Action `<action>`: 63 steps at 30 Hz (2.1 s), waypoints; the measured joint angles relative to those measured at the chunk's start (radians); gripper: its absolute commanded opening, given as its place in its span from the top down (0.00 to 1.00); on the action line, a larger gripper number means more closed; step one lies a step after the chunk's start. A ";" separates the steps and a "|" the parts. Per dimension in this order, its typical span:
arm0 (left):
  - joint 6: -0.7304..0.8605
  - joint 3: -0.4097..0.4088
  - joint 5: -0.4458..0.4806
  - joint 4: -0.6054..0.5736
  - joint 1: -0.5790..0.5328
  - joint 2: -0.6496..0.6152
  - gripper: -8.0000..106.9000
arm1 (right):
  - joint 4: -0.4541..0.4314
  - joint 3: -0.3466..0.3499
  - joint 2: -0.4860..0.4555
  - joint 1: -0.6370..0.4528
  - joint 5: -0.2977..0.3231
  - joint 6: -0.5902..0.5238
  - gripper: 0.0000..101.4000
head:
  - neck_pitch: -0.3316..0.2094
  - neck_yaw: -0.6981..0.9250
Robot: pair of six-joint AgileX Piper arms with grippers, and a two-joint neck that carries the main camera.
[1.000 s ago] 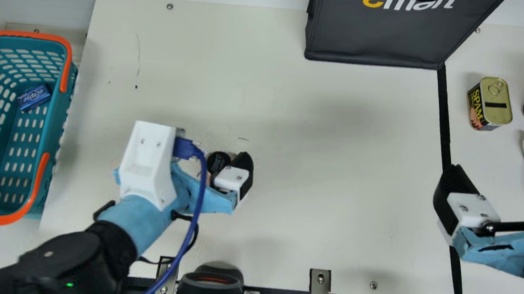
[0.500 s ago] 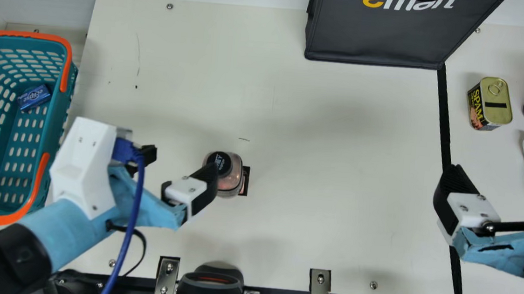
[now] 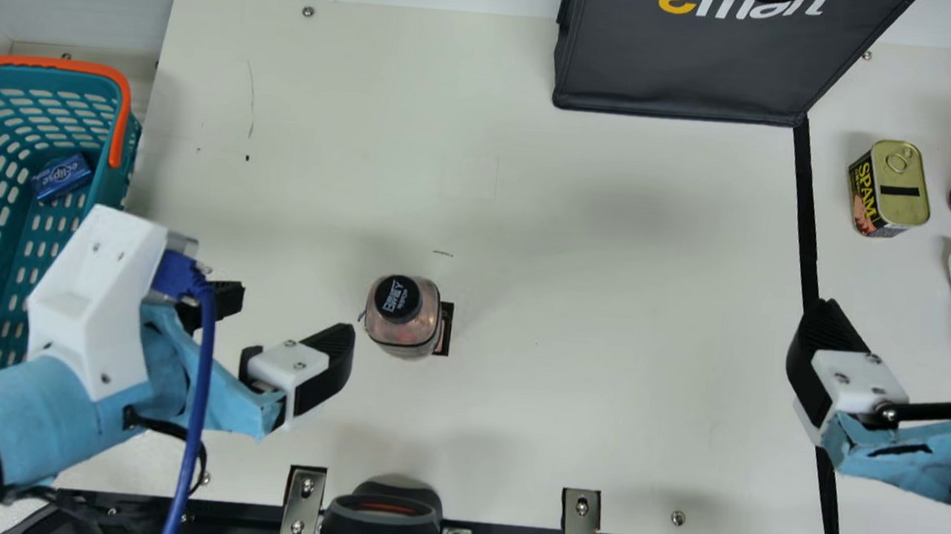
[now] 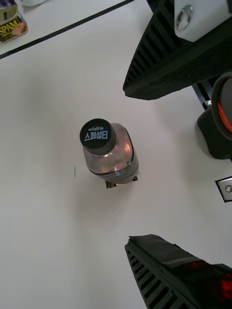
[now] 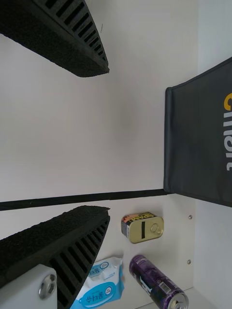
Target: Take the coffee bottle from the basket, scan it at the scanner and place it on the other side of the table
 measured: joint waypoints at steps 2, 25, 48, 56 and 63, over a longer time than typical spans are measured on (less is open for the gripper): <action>0.019 -0.019 0.015 -0.020 0.007 0.019 0.15 | 0.000 0.000 0.000 0.000 0.000 0.000 0.06 | 0.000 -0.002; -0.434 -0.123 0.049 0.281 -0.291 0.278 0.15 | 0.000 0.000 0.000 0.000 0.000 0.000 0.06 | 0.000 0.000; -0.940 -0.003 -0.004 0.683 -0.470 0.456 0.15 | 0.000 0.000 0.000 0.000 0.000 0.000 0.06 | 0.000 -0.002; -1.019 0.026 -0.028 0.738 -0.470 0.485 0.26 | 0.000 0.000 0.000 0.000 0.000 0.000 0.06 | 0.000 0.000; -1.052 0.035 -0.051 0.755 -0.470 0.494 0.67 | 0.000 0.000 0.000 0.000 0.000 0.000 0.06 | 0.000 0.000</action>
